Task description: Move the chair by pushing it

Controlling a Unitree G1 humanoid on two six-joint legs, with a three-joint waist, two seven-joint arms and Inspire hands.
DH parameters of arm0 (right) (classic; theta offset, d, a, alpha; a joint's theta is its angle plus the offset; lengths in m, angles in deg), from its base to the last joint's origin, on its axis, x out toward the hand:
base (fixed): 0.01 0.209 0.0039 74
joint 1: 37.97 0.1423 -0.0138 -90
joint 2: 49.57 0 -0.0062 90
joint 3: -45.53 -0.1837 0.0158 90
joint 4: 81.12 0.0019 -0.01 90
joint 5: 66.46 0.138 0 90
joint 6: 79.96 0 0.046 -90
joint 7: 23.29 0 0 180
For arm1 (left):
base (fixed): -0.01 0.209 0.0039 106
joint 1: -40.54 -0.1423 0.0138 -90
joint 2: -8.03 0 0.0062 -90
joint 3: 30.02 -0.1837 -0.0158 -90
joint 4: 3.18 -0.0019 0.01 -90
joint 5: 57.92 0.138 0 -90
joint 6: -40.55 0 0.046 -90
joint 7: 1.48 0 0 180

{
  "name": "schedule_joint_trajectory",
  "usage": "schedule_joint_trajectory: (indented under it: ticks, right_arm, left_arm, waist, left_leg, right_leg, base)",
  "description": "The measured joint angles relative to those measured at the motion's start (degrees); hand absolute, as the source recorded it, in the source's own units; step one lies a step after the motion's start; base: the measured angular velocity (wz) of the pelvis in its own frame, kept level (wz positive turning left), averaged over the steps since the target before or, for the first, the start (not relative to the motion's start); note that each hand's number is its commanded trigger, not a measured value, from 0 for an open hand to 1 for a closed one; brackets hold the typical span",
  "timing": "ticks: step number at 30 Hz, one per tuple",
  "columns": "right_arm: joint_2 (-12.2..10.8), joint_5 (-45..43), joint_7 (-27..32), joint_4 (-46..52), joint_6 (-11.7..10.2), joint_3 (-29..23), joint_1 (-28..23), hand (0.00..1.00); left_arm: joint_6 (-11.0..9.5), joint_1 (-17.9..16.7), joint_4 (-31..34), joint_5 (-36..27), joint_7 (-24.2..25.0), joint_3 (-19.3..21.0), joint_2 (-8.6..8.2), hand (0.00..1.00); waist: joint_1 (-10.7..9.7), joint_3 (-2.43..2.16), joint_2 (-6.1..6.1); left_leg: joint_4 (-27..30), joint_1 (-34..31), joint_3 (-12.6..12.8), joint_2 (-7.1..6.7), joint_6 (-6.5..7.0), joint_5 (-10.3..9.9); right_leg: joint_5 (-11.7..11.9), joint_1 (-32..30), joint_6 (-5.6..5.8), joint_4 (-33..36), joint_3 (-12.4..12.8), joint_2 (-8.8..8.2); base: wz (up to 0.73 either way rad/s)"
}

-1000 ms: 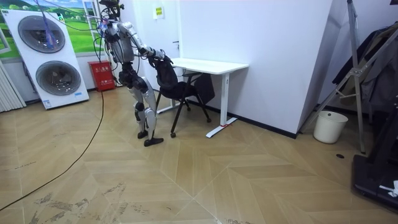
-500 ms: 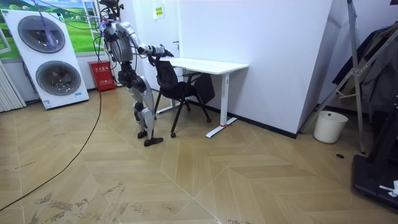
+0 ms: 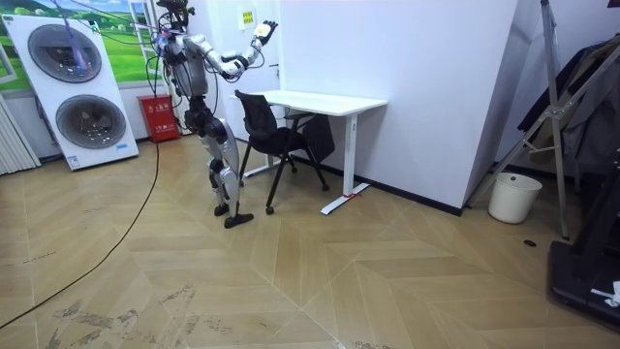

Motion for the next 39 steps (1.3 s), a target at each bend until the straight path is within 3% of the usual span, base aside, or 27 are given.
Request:
schedule_joint_trajectory:
  ticks: [2,3,4,7,14,18,21,23,25,26,28,29,31,34,35,36,39]
  right_arm:
    - [0.1,2.0,2.0,1.1,0.1,-2.4,-1.7,0.0]
    - [0.4,2.3,3.0,1.6,0.2,-4.8,-2.8,0.0]
    - [0.7,3.1,4.3,1.9,0.8,-7.3,-3.1,0.0]
    - [2.5,7.0,9.1,2.4,1.8,-12.6,-3.1,0.0]
    - [3.3,13.6,14.9,2.6,3.1,-21.7,-7.0,0.0]
    - [3.9,20.5,17.1,2.4,4.8,-24.7,-11.3,0.0]
    - [3.9,27.6,18.3,2.6,5.0,-26.7,-16.5,0.0]
    - [3.5,32.2,19.1,2.7,5.0,-27.9,-20.8,0.0]
    - [0.2,38.0,19.2,2.8,4.9,-29.0,-27.9,0.0]
    - [-1.1,38.9,19.2,2.8,4.9,-29.0,-29.9,0.0]
    - [-8.3,43.7,18.5,3.0,5.0,-28.8,-36.4,0.0]
    - [-10.2,45.6,18.1,2.9,5.1,-28.8,-38.2,0.0]
    - [-17.0,53.3,16.2,0.4,5.0,-27.5,-45.4,0.0]
    - [-22.0,60.2,11.9,-12.3,5.1,-22.7,-51.0,0.0]
    - [-22.9,61.4,11.1,-15.4,5.1,-21.9,-51.6,0.0]
    - [-24.1,63.2,9.1,-23.2,5.2,-20.3,-51.5,0.0]
    - [-24.6,66.5,3.1,-41.5,5.8,-17.7,-50.0,0.0]
  left_arm:
    - [0.5,0.3,2.9,-0.1,-4.1,5.5,-0.23,0.0]
    - [0.1,0.1,3.7,-0.1,-6.4,8.7,-0.27,0.0]
    - [0.0,-0.4,4.5,-0.1,-8.4,11.7,-0.25,0.0]
    - [0.4,-1.9,5.0,-0.2,-12.6,16.9,-0.26,0.0]
    - [2.4,-6.6,6.3,-0.8,-18.0,24.9,-0.23,0.0]
    - [3.8,-12.5,6.4,-1.6,-21.7,29.4,-0.15,0.0]
    - [3.4,-18.2,6.4,-9.2,-24.3,31.7,-0.3,0.0]
    - [3.4,-22.4,6.3,-14.2,-25.1,33.2,-1.45,0.0]
    - [3.3,-27.9,4.8,-21.2,-27.0,34.7,-6.09,0.0]
    - [3.4,-29.3,3.9,-22.3,-27.3,35.0,-7.31,0.0]
    - [3.8,-34.5,-0.9,-26.8,-28.1,35.2,-12.03,0.0]
    - [3.9,-35.8,-2.3,-28.1,-28.1,35.0,-13.24,0.0]
    - [4.0,-40.7,-10.3,-32.8,-28.2,33.7,-17.65,0.0]
    - [4.3,-44.9,-24.3,-37.4,-27.7,30.4,-22.08,0.0]
    - [4.3,-45.3,-27.3,-38.7,-27.6,29.7,-22.8,0.0]
    - [4.3,-45.8,-34.2,-41.7,-26.8,28.1,-23.64,0.0]
    - [4.8,-45.6,-49.0,-45.7,-22.5,24.4,-24.57,0.0]
  waist:
    - [-1.3,-0.4,-0.23]
    - [-1.7,-1.22,-0.35]
    - [-1.9,-1.52,-0.41]
    - [-2.7,-1.62,-0.43]
    - [-3.5,-1.73,-0.37]
    - [-4.4,-1.76,-0.31]
    - [-4.8,-1.59,-0.59]
    - [-4.8,-1.57,-0.59]
    - [-4.2,-1.43,-0.77]
    - [-4.0,-1.45,-0.76]
    - [-4.0,-1.48,-0.69]
    - [-3.9,-1.44,-0.65]
    - [-3.7,-1.51,-0.21]
    - [-2.6,-1.53,0.4]
    - [-2.5,-1.5,0.68]
    - [-2.5,-1.7,0.43]
    - [-2.9,-1.91,0.69]
  left_leg:
    - [-1.5,1.2,0.0,-0.42,-0.11,0.1]
    - [-2.4,1.9,0.2,-0.64,-0.13,0.1]
    - [-3.4,3.0,0.9,-0.66,-0.13,0.1]
    - [-4.1,4.8,1.7,-0.6,-0.01,-0.1]
    - [-4.1,5.7,2.3,-0.04,-0.65,-1.7]
    - [-5.2,6.6,2.4,0.02,-0.99,-1.9]
    - [-5.3,6.8,2.4,0.07,-1.23,-2.4]
    - [-5.7,7.4,2.8,0.12,-1.34,-2.6]
    - [-6.5,8.4,3.7,0.32,-1.59,-2.8]
    - [-6.7,8.6,3.8,0.32,-1.6,-2.8]
    - [-7.0,8.6,4.3,0.43,-1.82,-3.0]
    - [-7.0,8.6,4.3,0.45,-1.85,-3.1]
    - [-7.0,8.9,4.4,0.59,-1.98,-3.5]
    - [-6.9,10.0,5.1,1.06,-2.29,-4.9]
    - [-6.9,10.2,5.2,1.1,-2.31,-5.0]
    - [-7.0,10.4,5.5,1.12,-2.39,-5.3]
    - [-6.7,10.6,5.4,1.08,-2.47,-5.7]
  right_leg:
    - [-0.2,0.6,0.27,-0.4,0.0,-0.32]
    - [-0.4,0.9,0.55,-0.3,0.3,-0.46]
    - [-0.5,1.4,0.54,-0.5,1.1,-0.45]
    - [-0.7,3.1,0.05,-0.8,1.7,-0.32]
    - [-1.1,4.6,-0.41,-2.6,1.7,0.23]
    - [-1.6,4.9,-0.56,-2.5,1.7,0.34]
    - [-2.3,5.3,-0.73,-2.6,1.7,0.41]
    - [-2.5,5.5,-0.78,-2.7,2.4,0.48]
    - [-2.8,5.7,-0.89,-2.6,3.2,0.64]
    - [-2.9,5.8,-0.91,-2.6,3.3,0.66]
    - [-3.2,5.5,-1.06,-2.6,3.3,0.74]
    - [-3.3,5.5,-1.07,-2.5,3.3,0.74]
    - [-3.5,5.7,-1.11,-2.6,3.8,0.91]
    - [-3.7,6.5,-1.22,-2.6,4.7,1.28]
    - [-3.8,6.4,-1.22,-2.6,4.7,1.28]
    - [-4.2,6.5,-1.26,-2.4,4.8,1.23]
    - [-4.9,6.5,-1.29,-1.5,4.8,1.13]
  base:
    - [-0.04]
    - [-0.13]
    - [-0.19]
    - [-0.14]
    - [-0.05]
    - [-0.02]
    - [0.0]
    - [-0.12]
    - [-0.23]
    - [-0.1]
    - [-0.05]
    - [-0.04]
    - [-0.07]
    - [-0.24]
    - [-0.12]
    - [-0.09]
    - [-0.01]
